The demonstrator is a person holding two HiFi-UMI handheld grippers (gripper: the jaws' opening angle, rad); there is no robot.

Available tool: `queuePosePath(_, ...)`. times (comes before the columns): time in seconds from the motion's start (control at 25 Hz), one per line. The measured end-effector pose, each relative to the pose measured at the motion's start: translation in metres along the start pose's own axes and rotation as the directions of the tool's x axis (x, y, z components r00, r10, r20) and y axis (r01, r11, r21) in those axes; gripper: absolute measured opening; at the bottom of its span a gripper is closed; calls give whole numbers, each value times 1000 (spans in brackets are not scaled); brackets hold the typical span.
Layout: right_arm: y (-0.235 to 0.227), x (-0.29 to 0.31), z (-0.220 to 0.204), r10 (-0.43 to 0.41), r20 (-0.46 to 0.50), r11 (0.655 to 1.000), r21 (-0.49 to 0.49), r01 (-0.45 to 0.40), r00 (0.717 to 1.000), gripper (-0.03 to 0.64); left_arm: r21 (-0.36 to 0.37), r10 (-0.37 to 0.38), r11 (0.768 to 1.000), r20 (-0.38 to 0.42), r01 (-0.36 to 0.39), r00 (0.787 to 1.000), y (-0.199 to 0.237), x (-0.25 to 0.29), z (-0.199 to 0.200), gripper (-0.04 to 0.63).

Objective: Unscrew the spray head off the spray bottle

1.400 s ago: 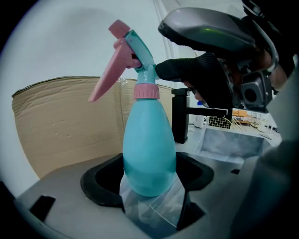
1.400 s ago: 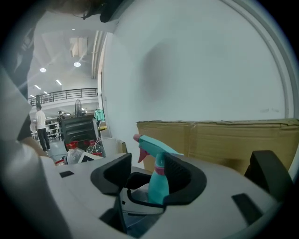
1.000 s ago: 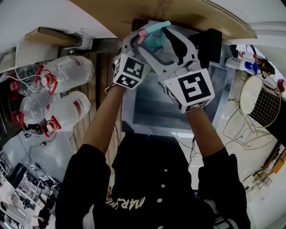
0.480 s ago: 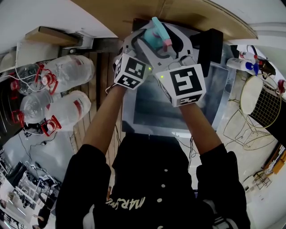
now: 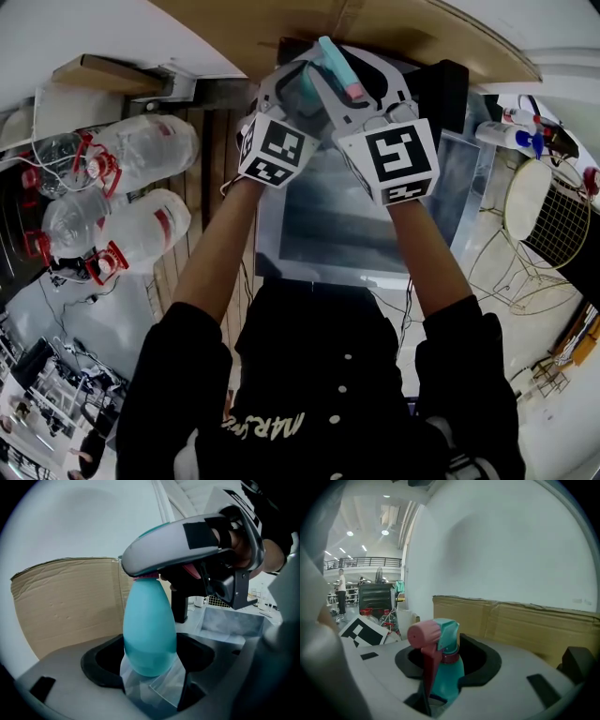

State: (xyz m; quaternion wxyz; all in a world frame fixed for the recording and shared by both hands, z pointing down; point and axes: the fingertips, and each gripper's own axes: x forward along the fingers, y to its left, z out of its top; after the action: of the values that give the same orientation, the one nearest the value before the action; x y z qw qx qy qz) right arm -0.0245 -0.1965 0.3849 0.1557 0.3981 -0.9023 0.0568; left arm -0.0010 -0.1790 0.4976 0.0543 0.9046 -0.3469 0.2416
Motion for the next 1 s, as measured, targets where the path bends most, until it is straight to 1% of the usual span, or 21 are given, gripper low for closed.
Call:
queuePosePath(0.2,4,0,0,49,-6,997,-59,-49,999,158,1,-5,1000,-1,5,1000,0,0,-1,365)
queuePosePath(0.36,5,-1,0,110,-14,992,-63,-111,994,156,5,-21,1000,4,21,1000,-2,0,-1,365)
queuePosePath(0.44,6,-2,1,146,-25,986,-81,-147,989,155,11,-30,999,6,30,1000,-2,-1,-1,364)
queuePosePath(0.52,7,-2,1,162,-29,982,-91,-164,986,155,16,-33,999,6,33,999,-3,-1,-1,364)
queuePosePath(0.64,5,-4,0,167,-28,982,-90,-168,986,155,15,-36,999,8,36,999,-3,-1,-1,364)
queuePosePath(0.72,5,-3,1,165,-24,983,-71,-167,986,155,13,-35,999,8,35,999,-3,-1,0,364)
queuePosePath(0.84,3,-2,1,134,-18,989,-54,-135,991,168,10,-31,999,7,31,999,-2,-2,0,364)
queuePosePath(0.92,2,-5,1,114,-20,993,-42,-115,993,221,8,-30,1000,7,30,1000,-3,-2,-1,364)
queuePosePath(1.0,0,-13,2,93,-20,995,-18,-93,995,255,7,-30,1000,6,30,1000,-2,-1,0,364)
